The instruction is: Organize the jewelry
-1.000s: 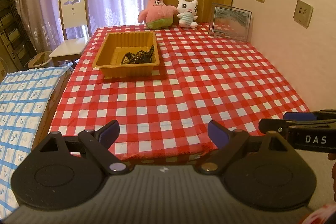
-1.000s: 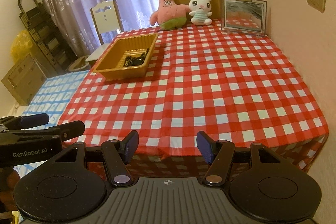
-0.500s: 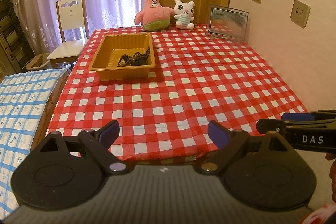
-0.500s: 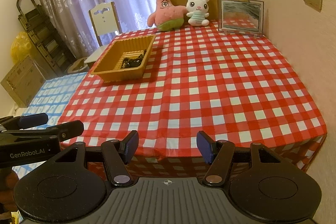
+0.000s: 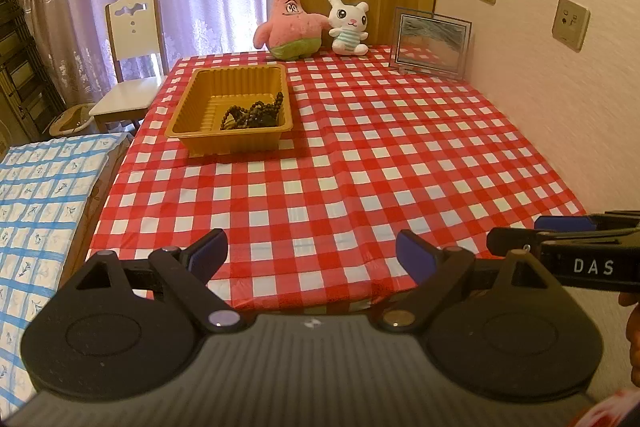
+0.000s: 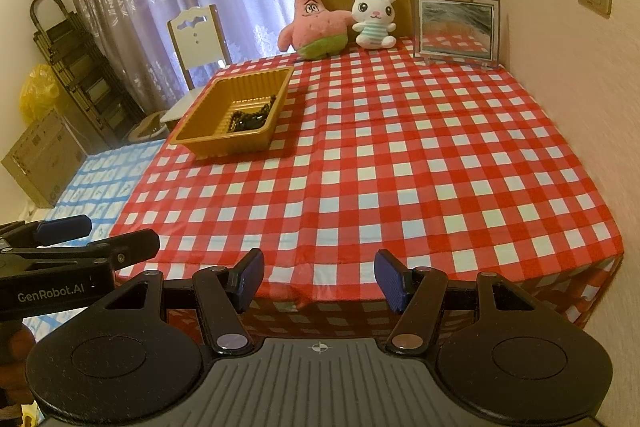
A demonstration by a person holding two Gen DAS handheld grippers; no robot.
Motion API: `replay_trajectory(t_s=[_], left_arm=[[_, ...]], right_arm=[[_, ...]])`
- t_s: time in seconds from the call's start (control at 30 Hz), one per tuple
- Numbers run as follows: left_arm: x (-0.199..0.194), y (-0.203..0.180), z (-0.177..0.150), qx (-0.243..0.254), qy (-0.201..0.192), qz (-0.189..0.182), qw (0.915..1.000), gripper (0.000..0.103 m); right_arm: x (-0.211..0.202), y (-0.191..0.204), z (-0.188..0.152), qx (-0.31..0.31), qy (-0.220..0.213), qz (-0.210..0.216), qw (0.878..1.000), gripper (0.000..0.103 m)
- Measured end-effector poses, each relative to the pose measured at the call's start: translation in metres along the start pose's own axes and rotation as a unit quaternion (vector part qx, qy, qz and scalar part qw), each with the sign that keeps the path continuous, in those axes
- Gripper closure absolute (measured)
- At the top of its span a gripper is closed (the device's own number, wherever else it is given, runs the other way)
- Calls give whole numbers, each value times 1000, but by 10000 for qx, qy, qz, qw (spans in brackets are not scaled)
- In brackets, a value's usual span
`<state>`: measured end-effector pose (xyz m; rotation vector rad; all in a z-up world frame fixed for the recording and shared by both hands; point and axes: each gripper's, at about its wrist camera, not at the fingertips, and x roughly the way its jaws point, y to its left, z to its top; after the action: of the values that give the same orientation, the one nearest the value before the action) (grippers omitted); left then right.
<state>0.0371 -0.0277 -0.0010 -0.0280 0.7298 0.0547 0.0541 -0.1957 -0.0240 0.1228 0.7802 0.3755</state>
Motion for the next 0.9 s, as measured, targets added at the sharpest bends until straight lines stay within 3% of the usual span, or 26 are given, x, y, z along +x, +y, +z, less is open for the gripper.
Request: replay_trajectory(t_s=[0.9], left_arm=[[1,1,1,-7,4,-1,10000,13]], right_arm=[[2,3,-1,-8,15,8,10000,42]])
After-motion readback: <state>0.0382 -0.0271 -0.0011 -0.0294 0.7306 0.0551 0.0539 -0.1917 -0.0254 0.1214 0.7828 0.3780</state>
